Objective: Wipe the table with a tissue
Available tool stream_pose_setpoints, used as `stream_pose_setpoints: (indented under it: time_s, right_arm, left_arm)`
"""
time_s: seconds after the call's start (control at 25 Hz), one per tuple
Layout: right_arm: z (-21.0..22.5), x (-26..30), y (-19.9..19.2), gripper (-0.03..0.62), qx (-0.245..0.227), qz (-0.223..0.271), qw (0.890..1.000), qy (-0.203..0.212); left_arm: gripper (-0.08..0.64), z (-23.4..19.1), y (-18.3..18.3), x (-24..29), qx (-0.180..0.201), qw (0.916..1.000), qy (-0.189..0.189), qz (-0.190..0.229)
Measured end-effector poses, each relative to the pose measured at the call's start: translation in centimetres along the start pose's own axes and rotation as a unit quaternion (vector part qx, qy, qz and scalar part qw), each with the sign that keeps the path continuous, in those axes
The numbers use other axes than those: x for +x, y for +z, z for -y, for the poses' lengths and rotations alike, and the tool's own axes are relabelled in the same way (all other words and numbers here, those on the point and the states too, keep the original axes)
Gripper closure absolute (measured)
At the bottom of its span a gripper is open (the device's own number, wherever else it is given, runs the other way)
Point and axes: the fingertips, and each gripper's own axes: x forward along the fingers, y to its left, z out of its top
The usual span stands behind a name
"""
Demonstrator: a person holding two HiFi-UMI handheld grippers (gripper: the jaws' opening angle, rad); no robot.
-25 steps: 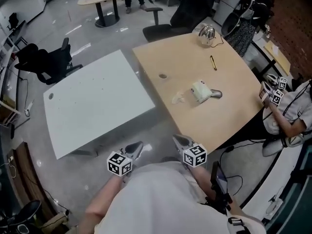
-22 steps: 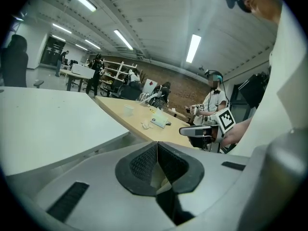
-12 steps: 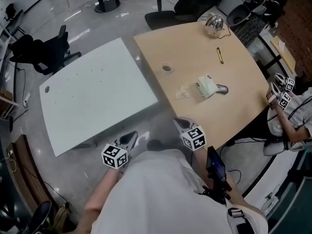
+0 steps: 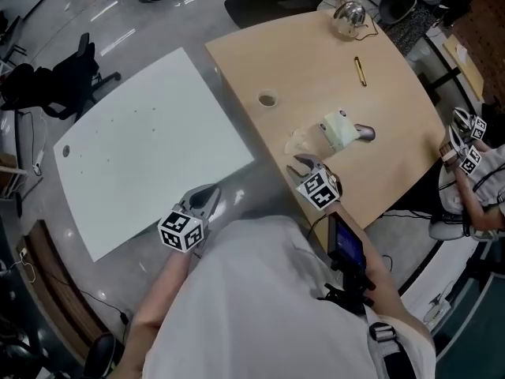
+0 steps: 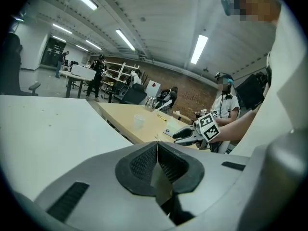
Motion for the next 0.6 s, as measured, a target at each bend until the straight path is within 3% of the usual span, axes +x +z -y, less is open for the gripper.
stream_pose_setpoints:
  time_s: [0.2,0.36,0.6]
  right_arm:
    - [3.4,2.9,-0.8,0.434,-0.055,-0.054,0.997,0.001]
    - [4.7,4.8,-2.4,0.409,-0.095,-0.111,0.989,0.024]
    - [5.9,6.8,-3.4,0.396,-0.089,-0.153,0.983,0.045]
  left_arm:
    - [0.552,-2.3,1.0,0.8,-0.012,0.9998,0.014,-0.003]
    - [0.552,-3.7,1.6,1.5,-0.019,0.9995,0.023,-0.009]
    - [0.552,-6.6,3.7,3.7,-0.021,0.9992,0.028,-0.017]
